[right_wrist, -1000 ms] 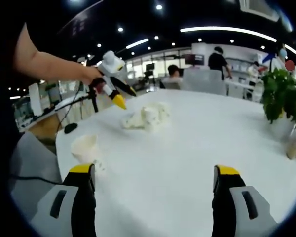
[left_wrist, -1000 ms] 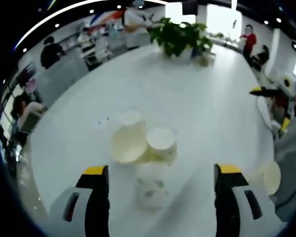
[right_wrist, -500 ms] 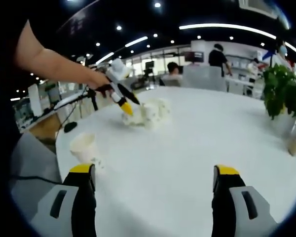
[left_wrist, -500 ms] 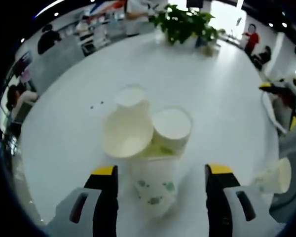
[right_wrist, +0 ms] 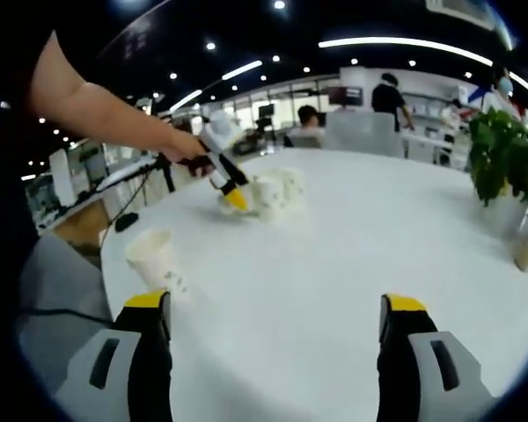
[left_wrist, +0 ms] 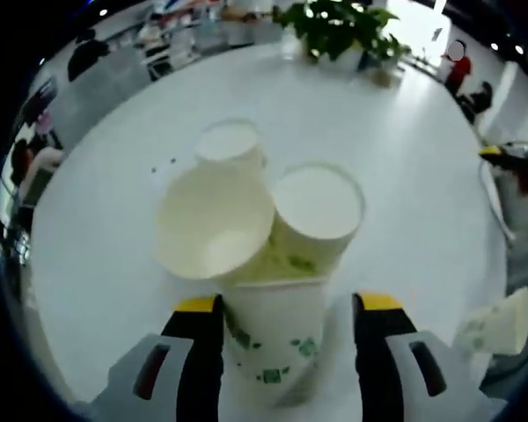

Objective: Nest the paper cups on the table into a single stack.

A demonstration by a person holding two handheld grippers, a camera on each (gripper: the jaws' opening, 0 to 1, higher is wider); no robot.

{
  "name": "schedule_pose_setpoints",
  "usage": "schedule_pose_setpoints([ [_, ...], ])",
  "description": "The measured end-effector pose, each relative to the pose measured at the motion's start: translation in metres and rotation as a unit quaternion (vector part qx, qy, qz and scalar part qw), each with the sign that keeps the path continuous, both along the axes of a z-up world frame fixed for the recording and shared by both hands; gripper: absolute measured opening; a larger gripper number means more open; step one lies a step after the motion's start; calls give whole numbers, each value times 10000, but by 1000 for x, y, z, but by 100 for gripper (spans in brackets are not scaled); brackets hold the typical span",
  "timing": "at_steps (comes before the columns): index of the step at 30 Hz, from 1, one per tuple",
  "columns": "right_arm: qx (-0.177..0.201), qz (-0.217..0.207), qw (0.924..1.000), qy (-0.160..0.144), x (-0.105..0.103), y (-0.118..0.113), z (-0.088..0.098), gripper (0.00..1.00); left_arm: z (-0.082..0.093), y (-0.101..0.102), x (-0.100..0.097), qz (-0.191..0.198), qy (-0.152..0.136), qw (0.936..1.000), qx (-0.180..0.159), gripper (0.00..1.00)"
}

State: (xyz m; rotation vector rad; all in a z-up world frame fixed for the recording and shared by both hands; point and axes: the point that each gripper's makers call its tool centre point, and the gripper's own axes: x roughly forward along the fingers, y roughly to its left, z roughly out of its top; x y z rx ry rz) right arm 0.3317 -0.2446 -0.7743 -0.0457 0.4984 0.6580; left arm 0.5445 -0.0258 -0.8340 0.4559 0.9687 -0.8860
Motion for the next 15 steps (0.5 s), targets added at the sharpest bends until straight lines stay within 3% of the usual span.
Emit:
schedule_pose_setpoints([
  [5,-25,13,10000,26,-2,-1,-3,97,-3,4,1,110,36,9999,48,44],
  [15,-57,41,10000,21,-2,2,-2,96,0,1,-9,60,129,9999,-35,40],
])
